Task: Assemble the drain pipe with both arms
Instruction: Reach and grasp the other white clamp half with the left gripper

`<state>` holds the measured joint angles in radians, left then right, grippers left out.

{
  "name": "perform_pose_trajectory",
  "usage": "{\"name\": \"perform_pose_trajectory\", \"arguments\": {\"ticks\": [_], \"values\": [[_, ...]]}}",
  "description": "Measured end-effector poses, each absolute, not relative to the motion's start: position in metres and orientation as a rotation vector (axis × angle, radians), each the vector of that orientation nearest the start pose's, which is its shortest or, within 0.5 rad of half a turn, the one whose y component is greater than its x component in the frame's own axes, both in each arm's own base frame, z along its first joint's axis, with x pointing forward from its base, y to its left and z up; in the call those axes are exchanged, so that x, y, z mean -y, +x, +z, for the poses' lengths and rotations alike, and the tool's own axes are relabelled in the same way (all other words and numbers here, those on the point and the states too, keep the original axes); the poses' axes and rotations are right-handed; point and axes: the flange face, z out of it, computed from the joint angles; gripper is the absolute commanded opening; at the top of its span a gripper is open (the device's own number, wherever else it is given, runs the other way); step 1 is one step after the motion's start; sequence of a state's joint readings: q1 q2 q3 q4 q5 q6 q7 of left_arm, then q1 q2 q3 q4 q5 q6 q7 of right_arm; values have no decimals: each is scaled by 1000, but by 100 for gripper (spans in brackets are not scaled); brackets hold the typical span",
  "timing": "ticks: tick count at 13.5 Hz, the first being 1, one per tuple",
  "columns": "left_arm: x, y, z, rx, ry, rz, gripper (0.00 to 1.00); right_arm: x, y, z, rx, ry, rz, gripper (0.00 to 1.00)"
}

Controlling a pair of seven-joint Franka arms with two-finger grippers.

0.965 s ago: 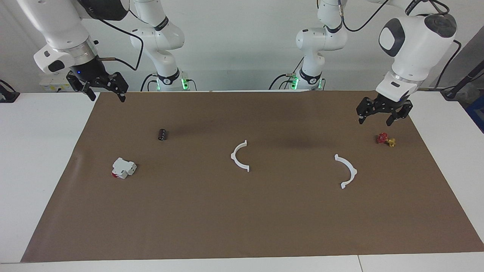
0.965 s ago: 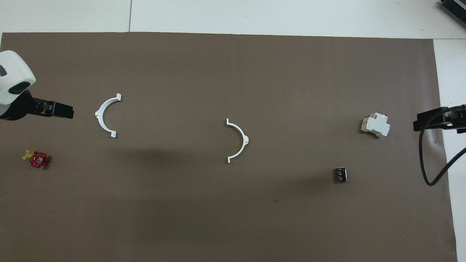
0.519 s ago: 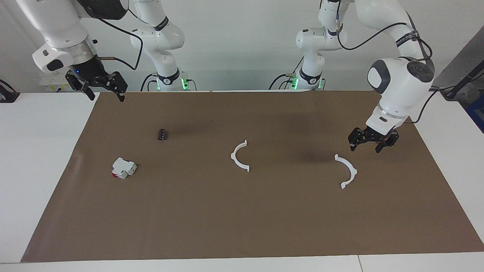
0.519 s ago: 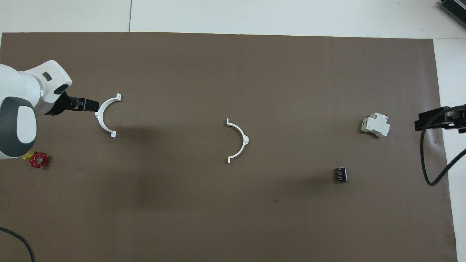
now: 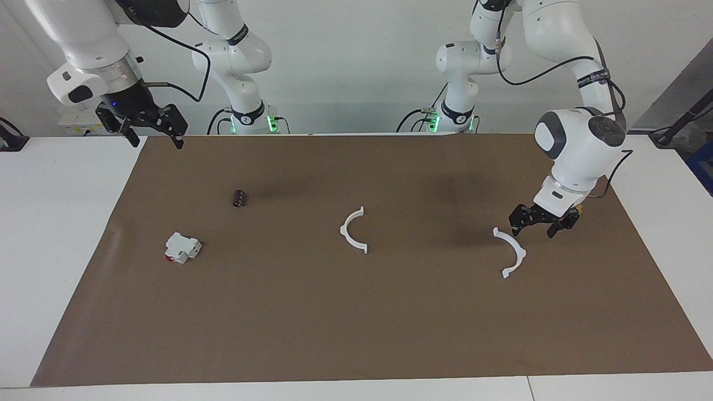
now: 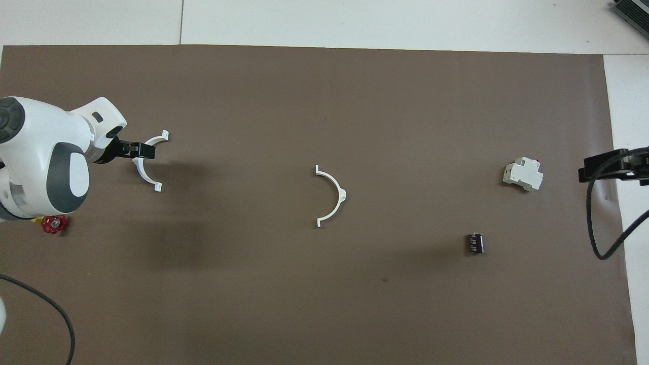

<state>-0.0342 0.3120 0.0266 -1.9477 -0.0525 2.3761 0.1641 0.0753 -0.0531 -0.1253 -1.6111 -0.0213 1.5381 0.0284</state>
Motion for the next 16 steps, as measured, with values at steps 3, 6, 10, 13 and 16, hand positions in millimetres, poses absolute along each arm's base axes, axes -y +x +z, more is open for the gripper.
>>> {"name": "perform_pose_trajectory", "arguments": {"ticks": [3, 6, 10, 13, 16], "values": [[6, 628, 307, -216, -3147, -189, 100, 31, 534, 631, -124, -3153, 32, 100], [0, 626, 300, -203, -3147, -182, 88, 31, 534, 631, -124, -3153, 32, 100], [-4, 625, 298, -195, -3148, -175, 48, 31, 534, 631, -124, -3153, 32, 100], [-2, 624, 298, -197, -3151, -170, 10, 31, 534, 631, -124, -3153, 32, 100], [1, 624, 299, -199, -3156, -167, 0, 31, 534, 631, -124, -3153, 32, 100]]}}
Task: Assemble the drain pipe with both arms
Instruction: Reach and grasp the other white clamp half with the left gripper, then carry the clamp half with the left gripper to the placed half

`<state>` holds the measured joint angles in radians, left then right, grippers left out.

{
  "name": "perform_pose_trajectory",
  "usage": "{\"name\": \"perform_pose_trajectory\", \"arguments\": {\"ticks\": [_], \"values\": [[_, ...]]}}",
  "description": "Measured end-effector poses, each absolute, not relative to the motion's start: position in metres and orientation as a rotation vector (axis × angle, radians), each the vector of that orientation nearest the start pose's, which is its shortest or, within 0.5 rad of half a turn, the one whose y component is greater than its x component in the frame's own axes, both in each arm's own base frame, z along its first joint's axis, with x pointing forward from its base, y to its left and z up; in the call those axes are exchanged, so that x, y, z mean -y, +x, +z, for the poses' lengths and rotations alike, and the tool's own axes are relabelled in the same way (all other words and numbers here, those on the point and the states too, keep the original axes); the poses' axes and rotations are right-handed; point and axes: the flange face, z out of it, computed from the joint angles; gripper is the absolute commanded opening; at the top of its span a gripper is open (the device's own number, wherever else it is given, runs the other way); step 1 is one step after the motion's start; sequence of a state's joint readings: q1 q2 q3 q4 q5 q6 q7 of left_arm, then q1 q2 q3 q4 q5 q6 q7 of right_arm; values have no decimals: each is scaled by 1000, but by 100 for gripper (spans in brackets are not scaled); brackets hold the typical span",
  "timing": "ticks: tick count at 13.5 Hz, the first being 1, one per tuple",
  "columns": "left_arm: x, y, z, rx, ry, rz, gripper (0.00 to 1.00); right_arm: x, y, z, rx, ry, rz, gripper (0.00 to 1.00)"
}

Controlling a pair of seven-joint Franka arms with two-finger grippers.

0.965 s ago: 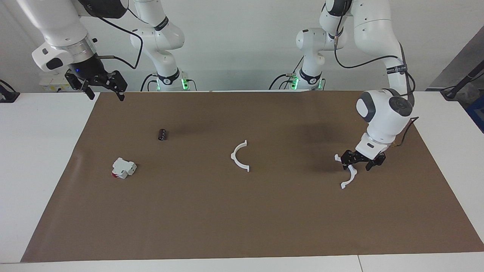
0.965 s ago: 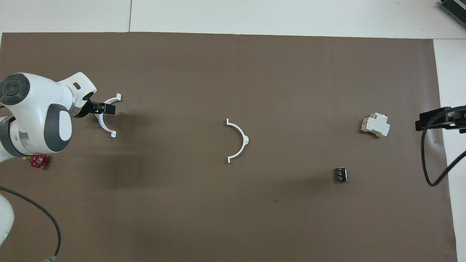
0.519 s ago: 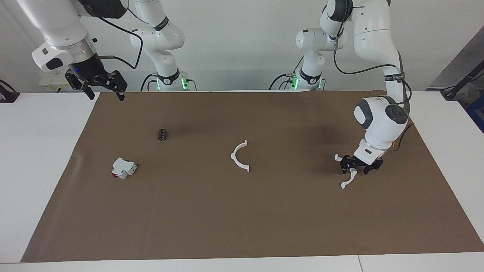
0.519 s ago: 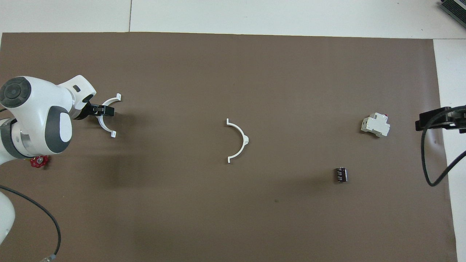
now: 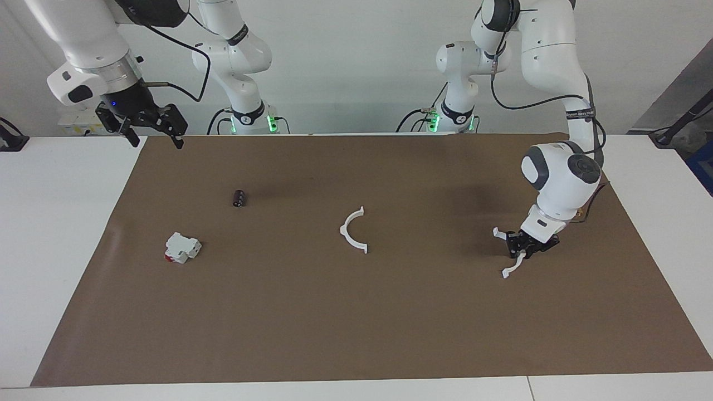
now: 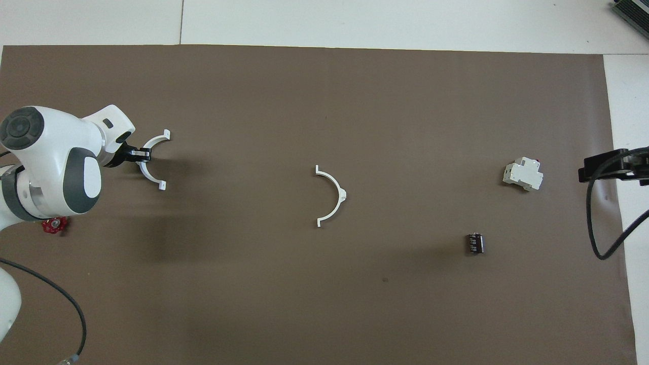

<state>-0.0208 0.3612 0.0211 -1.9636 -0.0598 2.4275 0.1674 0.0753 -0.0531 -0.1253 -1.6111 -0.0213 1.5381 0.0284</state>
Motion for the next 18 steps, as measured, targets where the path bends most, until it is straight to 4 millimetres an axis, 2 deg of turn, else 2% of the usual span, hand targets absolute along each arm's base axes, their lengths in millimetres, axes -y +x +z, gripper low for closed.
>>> {"name": "perform_pose_trajectory", "arguments": {"ticks": [4, 6, 7, 11, 16, 18], "values": [[2, 624, 305, -203, -3156, -178, 0, 31, 534, 631, -124, -3153, 32, 100], [10, 625, 320, -223, -3156, -203, 0, 31, 534, 631, -124, -3153, 32, 100], [21, 623, 329, -239, -3157, -205, 0, 31, 534, 631, -124, -3153, 32, 100], [89, 612, 357, -218, -3178, -205, 0, 31, 534, 631, -124, -3153, 32, 100], [187, 588, 358, -153, -3206, -186, 0, 30, 534, 631, -123, -3147, 32, 100], [218, 578, 358, -144, -3211, -179, 0, 28, 534, 632, -120, -3133, 24, 100]]}}
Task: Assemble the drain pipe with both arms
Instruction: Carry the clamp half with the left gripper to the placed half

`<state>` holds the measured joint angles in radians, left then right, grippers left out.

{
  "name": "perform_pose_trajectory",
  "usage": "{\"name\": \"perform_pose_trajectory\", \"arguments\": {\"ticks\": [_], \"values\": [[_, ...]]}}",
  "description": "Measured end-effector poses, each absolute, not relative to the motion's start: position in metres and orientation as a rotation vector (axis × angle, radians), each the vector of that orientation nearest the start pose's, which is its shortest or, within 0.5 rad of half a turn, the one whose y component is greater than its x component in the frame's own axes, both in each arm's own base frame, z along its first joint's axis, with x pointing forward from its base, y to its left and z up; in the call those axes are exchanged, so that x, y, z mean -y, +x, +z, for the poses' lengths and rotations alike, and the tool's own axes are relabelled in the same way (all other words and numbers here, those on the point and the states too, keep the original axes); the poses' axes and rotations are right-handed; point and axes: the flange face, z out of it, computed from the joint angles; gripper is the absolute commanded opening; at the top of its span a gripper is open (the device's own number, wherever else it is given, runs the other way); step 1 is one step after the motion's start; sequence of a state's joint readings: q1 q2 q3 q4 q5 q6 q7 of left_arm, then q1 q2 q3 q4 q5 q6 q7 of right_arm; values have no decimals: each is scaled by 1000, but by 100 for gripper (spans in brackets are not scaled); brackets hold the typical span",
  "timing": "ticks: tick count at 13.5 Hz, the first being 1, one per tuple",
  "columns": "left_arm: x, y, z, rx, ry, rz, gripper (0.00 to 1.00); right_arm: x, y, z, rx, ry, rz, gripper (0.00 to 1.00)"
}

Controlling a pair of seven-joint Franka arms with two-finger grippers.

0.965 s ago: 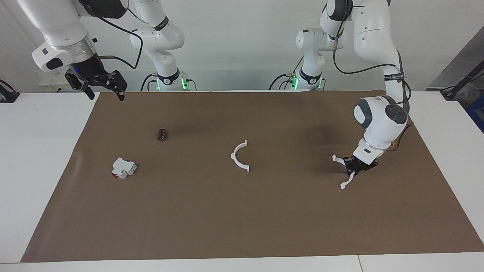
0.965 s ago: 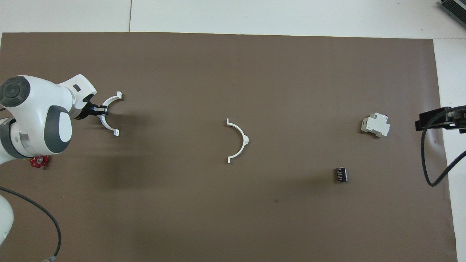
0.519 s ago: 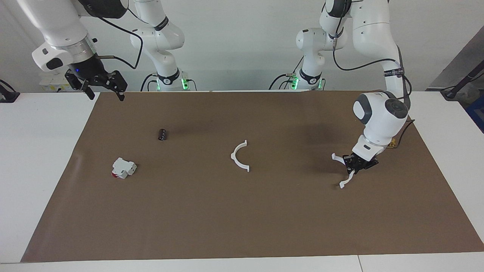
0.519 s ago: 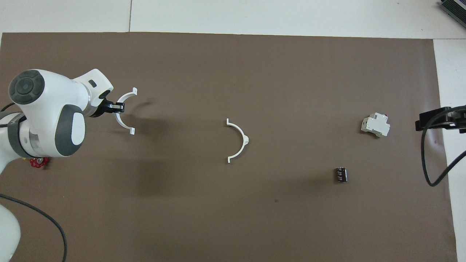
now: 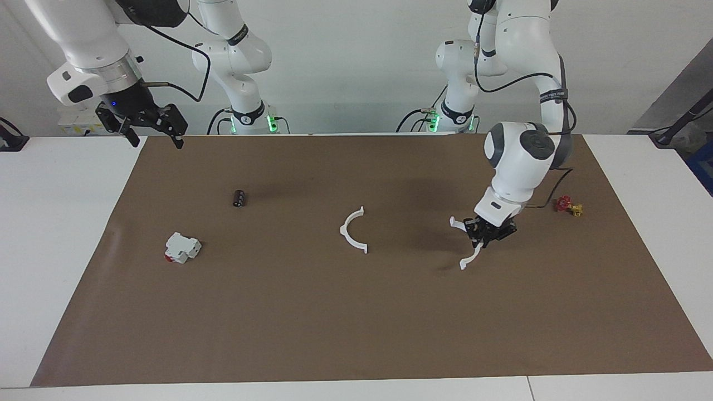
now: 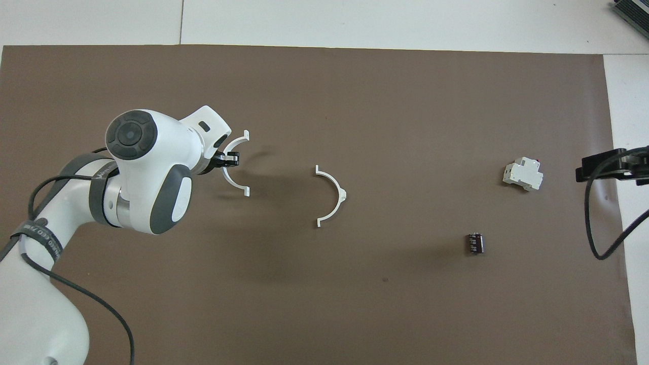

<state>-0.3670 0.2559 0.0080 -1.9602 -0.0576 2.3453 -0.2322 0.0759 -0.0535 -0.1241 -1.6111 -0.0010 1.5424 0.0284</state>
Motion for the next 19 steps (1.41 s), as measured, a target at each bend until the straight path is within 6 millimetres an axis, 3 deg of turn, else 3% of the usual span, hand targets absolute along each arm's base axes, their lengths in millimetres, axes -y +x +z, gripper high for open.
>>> {"name": "perform_pose_trajectory", "arguments": {"ticks": [4, 6, 12, 19], "values": [[280, 555, 348, -61, -3160, -213, 0, 28, 535, 634, -120, -3132, -2, 100], [301, 551, 339, -48, -3158, -221, 0, 28, 535, 634, -120, -3132, -2, 100], [328, 547, 310, -104, -3165, -231, 0, 27, 535, 635, -119, -3131, -3, 100], [351, 530, 296, -178, -3154, -200, 0, 27, 535, 635, -118, -3130, -3, 100]]}}
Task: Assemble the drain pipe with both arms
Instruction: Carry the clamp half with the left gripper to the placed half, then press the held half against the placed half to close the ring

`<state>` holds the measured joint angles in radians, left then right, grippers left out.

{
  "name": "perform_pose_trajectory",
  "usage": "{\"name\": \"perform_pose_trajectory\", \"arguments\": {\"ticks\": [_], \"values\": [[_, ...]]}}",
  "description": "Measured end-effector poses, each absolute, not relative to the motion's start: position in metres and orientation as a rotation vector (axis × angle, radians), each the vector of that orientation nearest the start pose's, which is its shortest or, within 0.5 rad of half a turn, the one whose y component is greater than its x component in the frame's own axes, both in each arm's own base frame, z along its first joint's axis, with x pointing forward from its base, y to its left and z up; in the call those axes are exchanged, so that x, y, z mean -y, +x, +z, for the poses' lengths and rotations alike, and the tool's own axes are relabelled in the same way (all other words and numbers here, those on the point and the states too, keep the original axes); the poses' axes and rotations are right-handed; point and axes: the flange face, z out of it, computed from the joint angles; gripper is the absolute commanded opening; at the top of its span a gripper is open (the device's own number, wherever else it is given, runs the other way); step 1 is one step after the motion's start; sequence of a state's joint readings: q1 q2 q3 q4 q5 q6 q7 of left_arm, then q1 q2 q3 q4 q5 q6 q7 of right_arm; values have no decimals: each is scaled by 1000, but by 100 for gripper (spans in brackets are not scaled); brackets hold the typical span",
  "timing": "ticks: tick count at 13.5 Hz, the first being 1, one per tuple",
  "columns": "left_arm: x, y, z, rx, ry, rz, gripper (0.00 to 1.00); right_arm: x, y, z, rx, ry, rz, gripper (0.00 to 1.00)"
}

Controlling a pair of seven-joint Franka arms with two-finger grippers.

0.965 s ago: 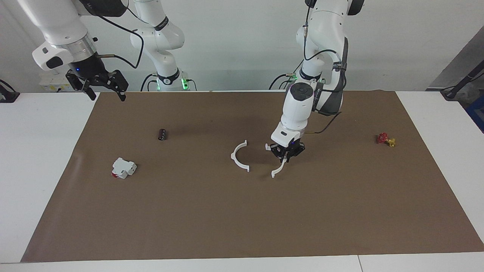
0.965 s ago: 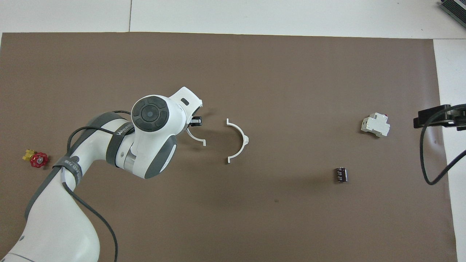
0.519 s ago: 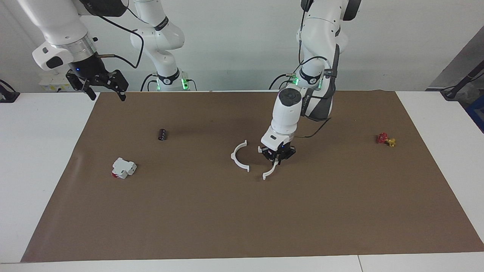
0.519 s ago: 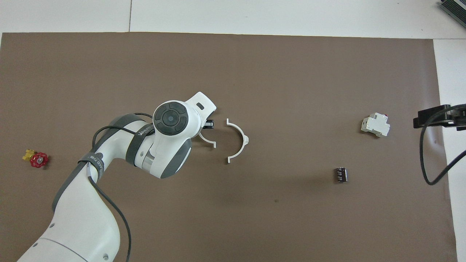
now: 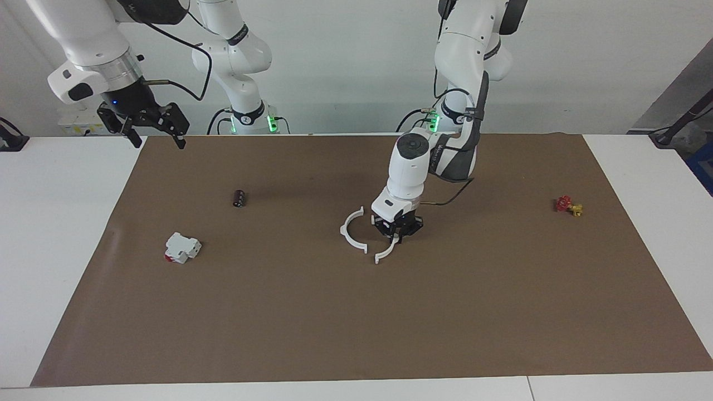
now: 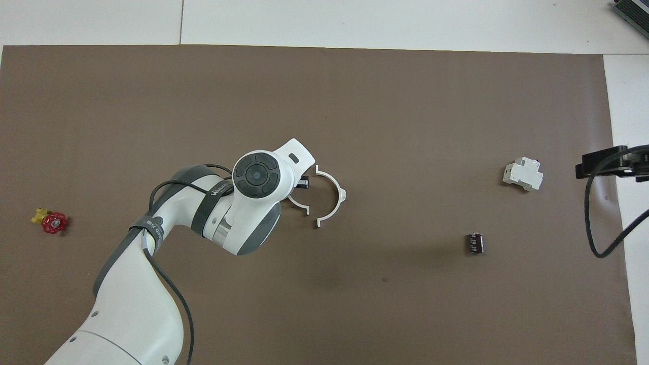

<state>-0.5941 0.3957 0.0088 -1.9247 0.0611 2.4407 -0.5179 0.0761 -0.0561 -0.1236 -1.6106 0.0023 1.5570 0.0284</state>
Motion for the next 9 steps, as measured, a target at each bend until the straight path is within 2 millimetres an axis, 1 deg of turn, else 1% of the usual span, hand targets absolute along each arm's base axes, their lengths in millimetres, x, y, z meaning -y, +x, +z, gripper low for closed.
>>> {"name": "perform_pose_trajectory", "arguments": {"ticks": [9], "values": [[358, 520, 296, -199, -3132, -149, 0, 27, 535, 635, -118, -3130, -3, 100]]}}
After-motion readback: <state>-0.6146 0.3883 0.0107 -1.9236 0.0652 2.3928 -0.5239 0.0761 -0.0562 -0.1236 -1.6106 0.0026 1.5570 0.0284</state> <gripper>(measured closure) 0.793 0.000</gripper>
